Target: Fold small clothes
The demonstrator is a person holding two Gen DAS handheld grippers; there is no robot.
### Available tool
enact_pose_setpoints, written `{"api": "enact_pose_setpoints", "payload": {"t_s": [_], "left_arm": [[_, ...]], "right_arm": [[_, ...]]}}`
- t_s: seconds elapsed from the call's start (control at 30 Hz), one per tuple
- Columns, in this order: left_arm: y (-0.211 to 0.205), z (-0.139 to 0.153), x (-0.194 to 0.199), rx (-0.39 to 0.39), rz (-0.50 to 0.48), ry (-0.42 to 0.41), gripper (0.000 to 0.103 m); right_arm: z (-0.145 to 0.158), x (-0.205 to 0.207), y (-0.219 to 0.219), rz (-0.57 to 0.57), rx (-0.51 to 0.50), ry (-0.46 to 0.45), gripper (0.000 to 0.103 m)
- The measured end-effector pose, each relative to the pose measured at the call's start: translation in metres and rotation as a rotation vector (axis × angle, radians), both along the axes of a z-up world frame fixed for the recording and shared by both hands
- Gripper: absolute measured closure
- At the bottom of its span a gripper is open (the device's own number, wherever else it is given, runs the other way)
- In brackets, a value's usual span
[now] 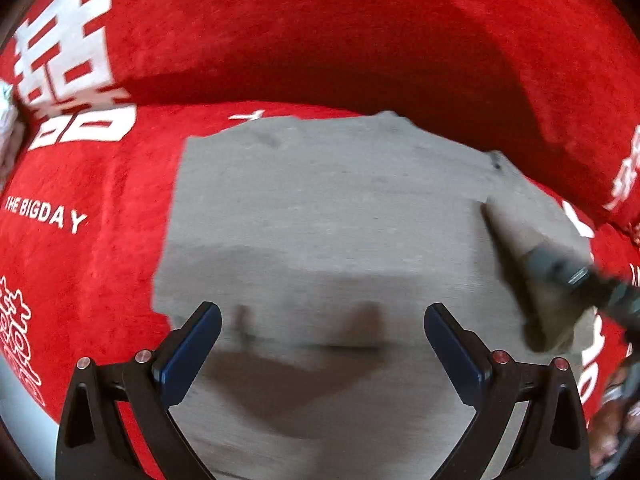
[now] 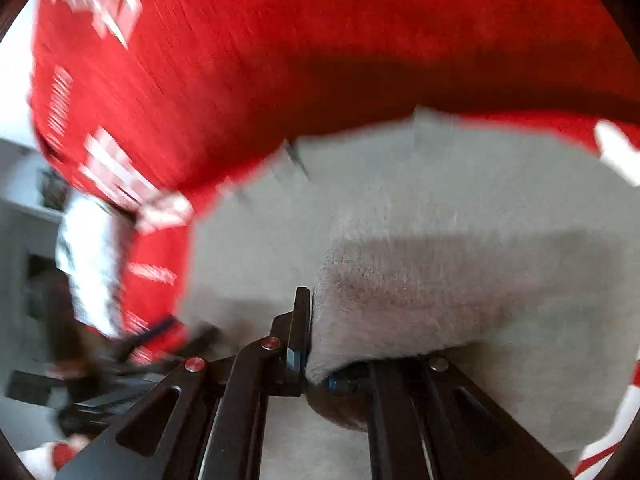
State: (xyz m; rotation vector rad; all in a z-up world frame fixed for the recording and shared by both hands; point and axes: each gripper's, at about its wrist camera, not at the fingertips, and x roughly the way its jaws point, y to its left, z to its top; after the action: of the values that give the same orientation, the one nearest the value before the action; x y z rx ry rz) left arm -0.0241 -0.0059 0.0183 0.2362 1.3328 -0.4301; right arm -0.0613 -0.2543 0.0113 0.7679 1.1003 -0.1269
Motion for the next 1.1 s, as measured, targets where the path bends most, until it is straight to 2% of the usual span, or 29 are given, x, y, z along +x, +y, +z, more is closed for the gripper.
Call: {"api": "enact_pose_setpoints", "payload": {"t_s": [0.07, 0.13, 0.17, 0.2, 0.3, 0.33, 0.37, 0.4, 0.43, 0.5, 0.6, 0.67, 0.77, 0.8, 0.83, 0.87, 0.9, 0.97, 1.1], "left_arm": [[0.010, -0.006, 0.005, 0.000, 0.020, 0.006, 0.001], [0.014, -0.011, 0.009, -0.010, 0.038, 0.015, 0.001], [0.017, -0.012, 0.010, -0.020, 0.046, 0.018, 0.001], [0.017, -0.012, 0.012, -0.026, 0.050, 0.020, 0.001], [0.025, -0.009, 0.017, -0.088, 0.068, 0.039, 0.001], [0.028, -0.007, 0.019, -0.114, 0.073, 0.053, 0.001], [0.030, -0.007, 0.021, -0.143, 0.078, 0.070, 0.001], [0.032, -0.006, 0.025, -0.183, 0.084, 0.092, 0.001], [0.033, -0.004, 0.026, -0.209, 0.086, 0.103, 0.001], [0.036, -0.002, 0.033, -0.293, 0.090, 0.141, 0.001], [0.038, -0.005, 0.043, -0.406, 0.099, 0.211, 0.001], [0.040, -0.010, 0.049, -0.461, 0.112, 0.254, 0.001], [0.045, -0.022, 0.055, -0.559, 0.155, 0.346, 0.001], [0.047, -0.027, 0.056, -0.594, 0.172, 0.379, 0.001], [0.048, -0.029, 0.056, -0.603, 0.176, 0.389, 0.001], [0.047, -0.031, 0.056, -0.600, 0.178, 0.396, 0.001], [0.047, -0.033, 0.055, -0.591, 0.176, 0.397, 0.001], [0.045, -0.038, 0.054, -0.560, 0.169, 0.399, 0.001], [0.040, -0.044, 0.049, -0.520, 0.159, 0.402, 0.001]], "right_arm": [[-0.015, -0.001, 0.000, -0.041, 0.028, 0.055, 0.089], [-0.015, -0.013, -0.009, -0.112, 0.118, 0.021, 0.065], [-0.014, -0.019, -0.014, -0.145, 0.158, 0.004, 0.044], [-0.009, -0.029, -0.020, -0.198, 0.198, -0.029, 0.037], [-0.004, -0.055, -0.037, -0.353, 0.207, -0.050, 0.037], [-0.004, -0.058, -0.042, -0.404, 0.219, -0.056, 0.038], [-0.007, -0.064, -0.051, -0.467, 0.240, -0.063, 0.053], [-0.009, -0.065, -0.057, -0.514, 0.252, -0.065, 0.084], [-0.011, -0.061, -0.062, -0.529, 0.250, -0.064, 0.095], [-0.005, -0.041, -0.058, -0.477, 0.213, -0.086, 0.095], [0.017, 0.008, -0.022, -0.227, 0.108, -0.122, 0.095], [0.023, 0.028, 0.008, -0.099, 0.095, -0.122, 0.095], [0.008, 0.047, 0.046, 0.054, 0.122, -0.061, 0.091], [-0.001, 0.052, 0.059, 0.100, 0.112, -0.006, 0.085], [-0.006, 0.045, 0.063, 0.124, 0.103, 0.025, 0.077], [-0.010, 0.038, 0.066, 0.142, 0.098, 0.045, 0.059], [-0.011, 0.028, 0.066, 0.146, 0.096, 0.048, 0.048], [-0.007, 0.011, 0.061, 0.126, 0.114, 0.033, 0.047], [-0.008, -0.042, 0.033, -0.016, 0.202, 0.037, 0.047]]}}
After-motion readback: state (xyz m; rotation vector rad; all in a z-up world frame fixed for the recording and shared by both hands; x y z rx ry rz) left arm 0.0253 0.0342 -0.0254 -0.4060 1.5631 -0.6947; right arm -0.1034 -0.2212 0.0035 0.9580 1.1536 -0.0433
